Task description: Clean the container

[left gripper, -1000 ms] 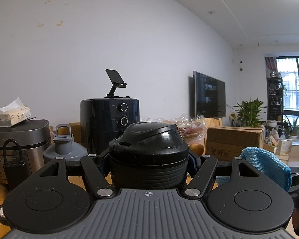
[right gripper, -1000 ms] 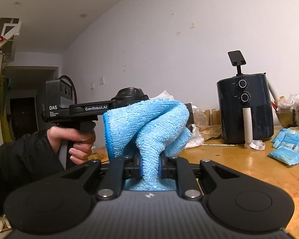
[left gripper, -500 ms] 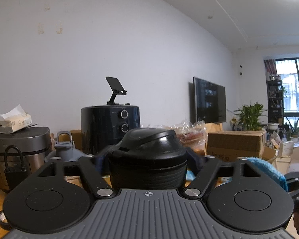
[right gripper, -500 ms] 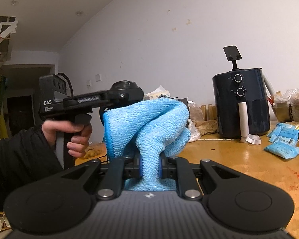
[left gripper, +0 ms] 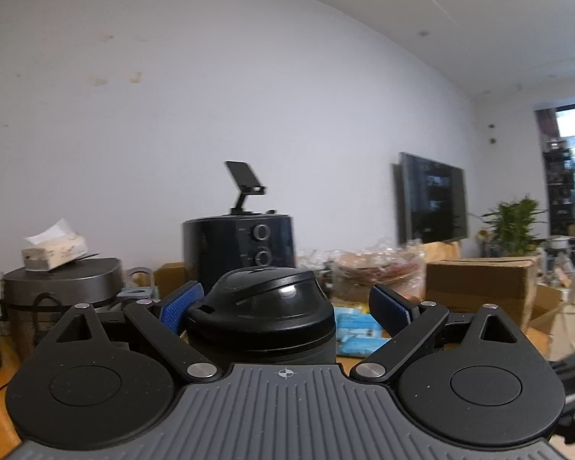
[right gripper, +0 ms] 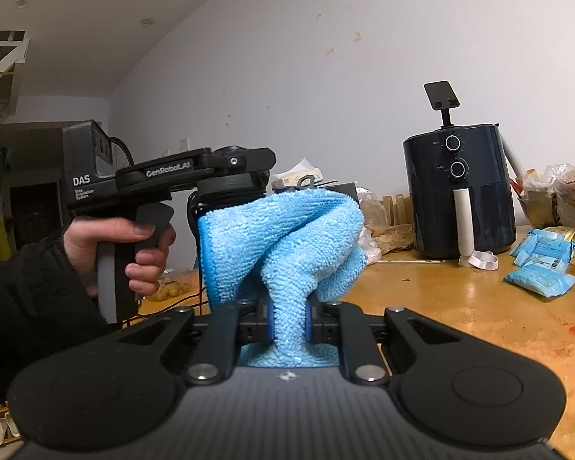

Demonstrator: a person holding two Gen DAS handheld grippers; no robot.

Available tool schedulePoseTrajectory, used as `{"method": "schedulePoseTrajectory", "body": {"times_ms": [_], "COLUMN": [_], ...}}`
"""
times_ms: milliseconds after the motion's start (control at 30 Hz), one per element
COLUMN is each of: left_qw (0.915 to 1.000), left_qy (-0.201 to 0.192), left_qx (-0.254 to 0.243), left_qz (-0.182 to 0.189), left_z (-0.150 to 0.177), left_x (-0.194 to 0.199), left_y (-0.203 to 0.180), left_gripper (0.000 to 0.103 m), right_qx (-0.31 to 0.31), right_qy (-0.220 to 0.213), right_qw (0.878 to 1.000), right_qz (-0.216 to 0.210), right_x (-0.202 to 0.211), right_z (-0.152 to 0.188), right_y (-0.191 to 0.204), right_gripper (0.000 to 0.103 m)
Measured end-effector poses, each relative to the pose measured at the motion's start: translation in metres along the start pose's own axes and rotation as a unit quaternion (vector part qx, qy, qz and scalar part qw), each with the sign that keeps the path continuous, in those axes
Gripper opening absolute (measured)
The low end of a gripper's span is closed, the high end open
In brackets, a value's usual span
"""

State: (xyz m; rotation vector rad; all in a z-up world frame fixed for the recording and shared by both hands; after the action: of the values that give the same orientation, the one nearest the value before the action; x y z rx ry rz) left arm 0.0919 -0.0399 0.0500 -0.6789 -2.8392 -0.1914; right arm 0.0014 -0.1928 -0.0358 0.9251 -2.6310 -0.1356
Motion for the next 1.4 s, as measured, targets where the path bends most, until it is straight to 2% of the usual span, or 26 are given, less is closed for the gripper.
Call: {"method": "schedulePoseTrajectory", "body": {"times_ms": [367, 533, 733, 967, 1400], "left_qw": [0.9946, 0.9864, 0.9766, 0.9645, 0.9557], "left_qy": [0.014, 0.022, 0.031, 0.029, 0.030], "left_qx": [0.045, 0.057, 0.085, 0.119, 0.129], "left_qz": [-0.093, -0.152, -0.195, -0.234, -0.263], "left_z": [-0.004, -0.005, -0.006, -0.007, -0.010], "left_x": [-0.001, -0.003, -0.004, -0.003, -0.002], "left_y": [-0.001, -0.001, 0.000, 0.007, 0.004], "left_gripper": [0.095, 0.095, 0.095, 0.095, 0.095], "right_qx": [-0.003, -0.003, -0.003, -0.003, -0.004], "right_qy": [0.002, 0.002, 0.004, 0.005, 0.007], "right_qw": [1.000, 1.000, 1.000, 1.000, 1.000], "right_qz": [0.001, 0.002, 0.003, 0.005, 0.005], "right_x": [0.000, 0.000, 0.001, 0.002, 0.003], "right_z": [0.001, 0.002, 0.003, 0.004, 0.005], "right_y": [-0.001, -0.001, -0.001, 0.000, 0.001], "right_gripper": [0.009, 0.009, 0.009, 0.009, 0.009]}}
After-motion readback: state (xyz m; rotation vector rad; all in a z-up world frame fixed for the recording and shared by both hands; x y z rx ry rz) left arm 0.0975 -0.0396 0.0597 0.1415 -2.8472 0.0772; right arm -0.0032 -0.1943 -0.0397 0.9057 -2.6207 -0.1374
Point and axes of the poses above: each gripper's, at about its wrist camera, not at the fingertips, and x roughly against the way its jaws point, y to its left, z to its underside, the point moved 9 cm from there along -x, roughly the way its jaws point, and after that the axes turned 13 degrees about y, right-handed, at the moved point
